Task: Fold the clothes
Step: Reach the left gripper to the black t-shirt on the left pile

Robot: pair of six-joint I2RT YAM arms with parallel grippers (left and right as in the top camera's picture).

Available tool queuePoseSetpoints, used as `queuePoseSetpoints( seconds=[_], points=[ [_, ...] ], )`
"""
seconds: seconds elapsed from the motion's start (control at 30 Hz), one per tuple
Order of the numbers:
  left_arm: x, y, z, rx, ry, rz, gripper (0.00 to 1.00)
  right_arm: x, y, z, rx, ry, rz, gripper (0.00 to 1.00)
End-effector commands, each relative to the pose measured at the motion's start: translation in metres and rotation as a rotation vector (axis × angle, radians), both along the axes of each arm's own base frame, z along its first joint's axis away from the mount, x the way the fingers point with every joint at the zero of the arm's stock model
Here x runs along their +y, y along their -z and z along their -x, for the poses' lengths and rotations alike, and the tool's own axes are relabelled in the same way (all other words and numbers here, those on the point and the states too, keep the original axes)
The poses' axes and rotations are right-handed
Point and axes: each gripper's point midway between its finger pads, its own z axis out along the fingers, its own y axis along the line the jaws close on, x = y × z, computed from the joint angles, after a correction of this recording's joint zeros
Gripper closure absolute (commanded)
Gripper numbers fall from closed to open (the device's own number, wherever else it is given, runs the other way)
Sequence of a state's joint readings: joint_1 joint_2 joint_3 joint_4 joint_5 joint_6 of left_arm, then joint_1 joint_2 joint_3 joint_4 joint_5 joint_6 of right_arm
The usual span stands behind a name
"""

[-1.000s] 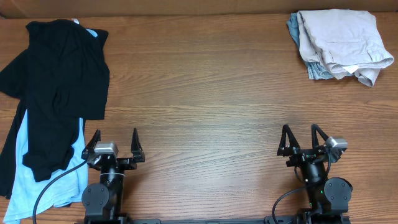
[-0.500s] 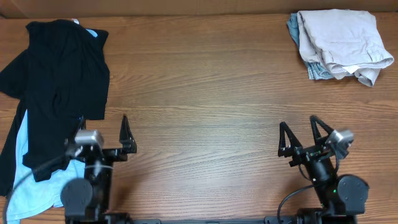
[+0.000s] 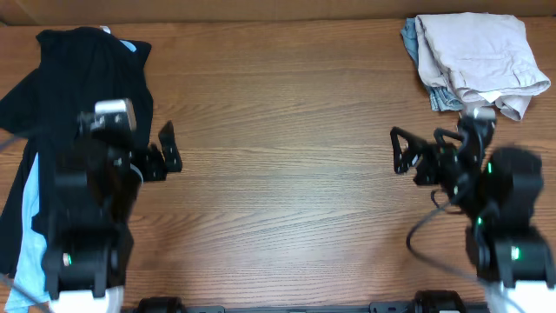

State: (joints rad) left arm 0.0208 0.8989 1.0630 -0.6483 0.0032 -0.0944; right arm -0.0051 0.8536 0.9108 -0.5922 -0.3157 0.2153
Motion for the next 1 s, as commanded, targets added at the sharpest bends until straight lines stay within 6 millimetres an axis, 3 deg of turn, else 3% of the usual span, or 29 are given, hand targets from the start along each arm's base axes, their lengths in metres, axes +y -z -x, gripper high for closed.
queuePoseSetpoints(
  seconds=[0.0, 0.1, 0.33, 0.5, 0.77, 0.97],
  points=[
    [-0.005, -0.004, -0.02, 0.076, 0.055, -0.031, 0.0, 0.01, -0.001, -0.019, 0.075, -0.056, -0.017, 0.0],
    [-0.013, 0.011, -0.035, 0.179, 0.116, -0.03, 0.0, 0.024, 0.01, -0.034, 0.142, -0.133, -0.067, 0.0],
    [-0.005, 0.072, -0.066, 0.368, 0.124, -0.089, 0.0, 0.048, 0.04, -0.052, 0.244, -0.26, -0.169, 0.0],
    [0.031, 0.116, -0.08, 0.495, -0.005, -0.161, 0.0, 0.048, 0.057, -0.058, 0.291, -0.256, -0.175, 0.0],
    [0.095, 0.194, -0.084, 0.69, -0.151, -0.09, 0.02, 0.046, 0.062, -0.06, 0.304, -0.243, -0.167, 0.01],
    [0.113, 0.251, -0.089, 0.781, -0.164, -0.024, 0.05, 0.044, 0.067, -0.056, 0.331, -0.233, -0.165, 0.05]
  ],
)
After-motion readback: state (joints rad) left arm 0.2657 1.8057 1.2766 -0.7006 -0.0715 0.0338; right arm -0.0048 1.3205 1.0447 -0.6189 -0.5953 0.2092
